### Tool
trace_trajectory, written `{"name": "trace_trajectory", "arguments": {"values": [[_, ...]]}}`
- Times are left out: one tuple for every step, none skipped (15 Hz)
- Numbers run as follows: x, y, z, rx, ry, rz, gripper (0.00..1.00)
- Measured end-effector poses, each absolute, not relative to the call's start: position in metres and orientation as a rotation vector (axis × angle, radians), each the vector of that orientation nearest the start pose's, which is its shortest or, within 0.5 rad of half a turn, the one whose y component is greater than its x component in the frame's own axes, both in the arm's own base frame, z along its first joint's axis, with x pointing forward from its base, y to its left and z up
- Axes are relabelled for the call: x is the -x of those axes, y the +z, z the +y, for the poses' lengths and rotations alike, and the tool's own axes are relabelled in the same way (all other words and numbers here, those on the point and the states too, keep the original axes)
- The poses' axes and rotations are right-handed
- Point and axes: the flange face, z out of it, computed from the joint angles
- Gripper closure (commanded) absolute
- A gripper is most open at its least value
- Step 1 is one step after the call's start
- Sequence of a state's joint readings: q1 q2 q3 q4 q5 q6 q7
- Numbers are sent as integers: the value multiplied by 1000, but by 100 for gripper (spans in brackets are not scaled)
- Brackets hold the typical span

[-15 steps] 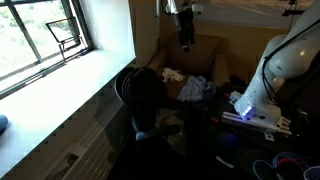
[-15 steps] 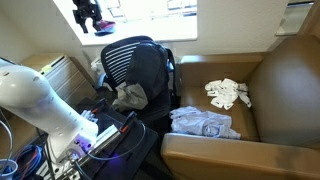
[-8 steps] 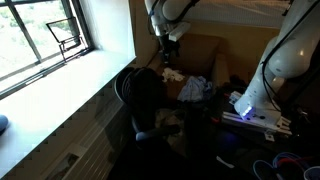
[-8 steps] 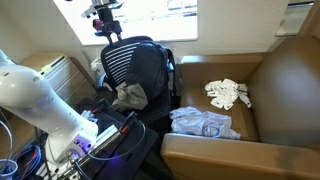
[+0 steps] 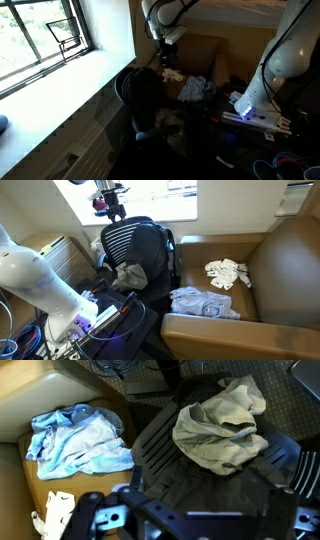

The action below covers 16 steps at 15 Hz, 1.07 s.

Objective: Move the bag and clothing from the black chair to the brown chair then hang the belt on the armrest of the black chair

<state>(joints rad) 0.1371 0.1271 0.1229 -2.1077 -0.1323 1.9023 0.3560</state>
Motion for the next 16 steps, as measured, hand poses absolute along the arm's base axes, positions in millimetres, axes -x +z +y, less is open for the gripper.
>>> {"name": "trace_trajectory", "arguments": {"values": [[-514, 328, 126, 3287, 470, 3, 0], [-522, 320, 128, 3261, 455, -76, 0], [-533, 312, 129, 3238, 433, -161, 0], [-546, 305, 128, 3218, 417, -244, 0], [-559, 300, 126, 3210, 407, -294, 0], [-572, 298, 122, 3217, 391, -311, 0], [-587, 299, 116, 3260, 351, -286, 0], [-601, 302, 109, 3308, 291, -241, 0], [-614, 306, 103, 3349, 219, -185, 0], [-623, 308, 98, 3380, 158, -127, 0], [-629, 309, 95, 3399, 114, -83, 0], [-632, 308, 95, 3407, 100, -64, 0], [-632, 307, 97, 3409, 97, -55, 0], [-632, 307, 98, 3410, 95, -51, 0], [-632, 307, 99, 3409, 95, -53, 0], [-632, 307, 100, 3406, 101, -93, 0]]}}
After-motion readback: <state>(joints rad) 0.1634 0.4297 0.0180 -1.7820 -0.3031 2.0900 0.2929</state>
